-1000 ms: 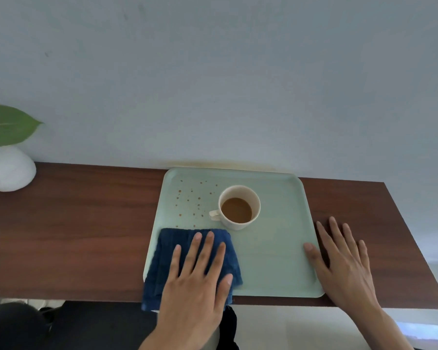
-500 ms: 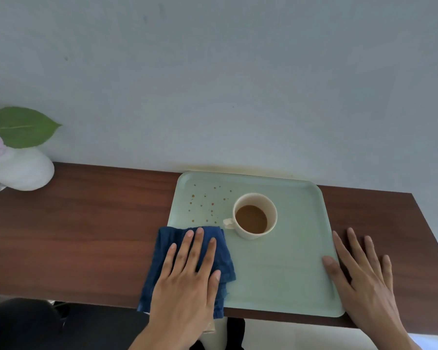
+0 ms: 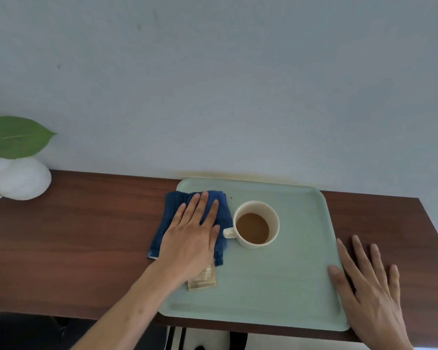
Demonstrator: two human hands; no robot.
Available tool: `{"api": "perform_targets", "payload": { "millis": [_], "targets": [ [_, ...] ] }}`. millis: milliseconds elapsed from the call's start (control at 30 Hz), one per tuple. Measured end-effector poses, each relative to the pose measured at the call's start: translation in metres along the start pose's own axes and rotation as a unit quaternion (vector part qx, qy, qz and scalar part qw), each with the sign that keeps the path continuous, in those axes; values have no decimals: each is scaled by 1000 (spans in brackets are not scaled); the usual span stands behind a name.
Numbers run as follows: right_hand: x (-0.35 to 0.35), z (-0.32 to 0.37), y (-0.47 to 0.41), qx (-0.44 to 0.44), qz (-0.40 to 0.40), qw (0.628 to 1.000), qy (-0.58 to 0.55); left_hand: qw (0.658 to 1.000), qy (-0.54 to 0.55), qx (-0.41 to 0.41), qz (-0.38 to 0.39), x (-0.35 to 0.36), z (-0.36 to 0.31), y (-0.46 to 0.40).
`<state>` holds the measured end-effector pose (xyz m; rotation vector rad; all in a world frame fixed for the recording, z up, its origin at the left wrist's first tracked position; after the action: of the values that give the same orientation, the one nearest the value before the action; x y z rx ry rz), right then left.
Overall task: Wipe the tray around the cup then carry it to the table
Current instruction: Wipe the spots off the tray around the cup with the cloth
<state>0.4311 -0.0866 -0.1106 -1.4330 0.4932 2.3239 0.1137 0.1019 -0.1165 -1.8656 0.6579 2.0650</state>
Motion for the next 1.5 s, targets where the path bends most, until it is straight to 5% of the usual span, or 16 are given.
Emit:
{"api": "perform_targets", "payload": {
  "millis": [267,767,1000,1500],
  "targets": [
    [0,0,1,3,-10,1000,0,1000,-2,-4,11,-7,4,-24],
    [-5,10,3,22,-7,1000,-16,1000,7,23,15,-8,-34,90],
    [-8,14,3,31,-7,999,-25,999,31,24,27,-6,-28,73],
    [-9,17,2,26,-17,999,-15,964,-41,262,18,-11,0,-21]
  ]
}}
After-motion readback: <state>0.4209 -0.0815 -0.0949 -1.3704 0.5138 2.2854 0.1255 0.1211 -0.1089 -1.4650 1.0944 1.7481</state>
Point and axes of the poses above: each hand's wrist, its own y-axis away from the middle knuckle, its own x-axis out of the palm, z = x × y, the point moved 9 cm from there along -y, towards the middle knuckle, and after that the axes turned 8 degrees about -y, right-handed, at the moved point
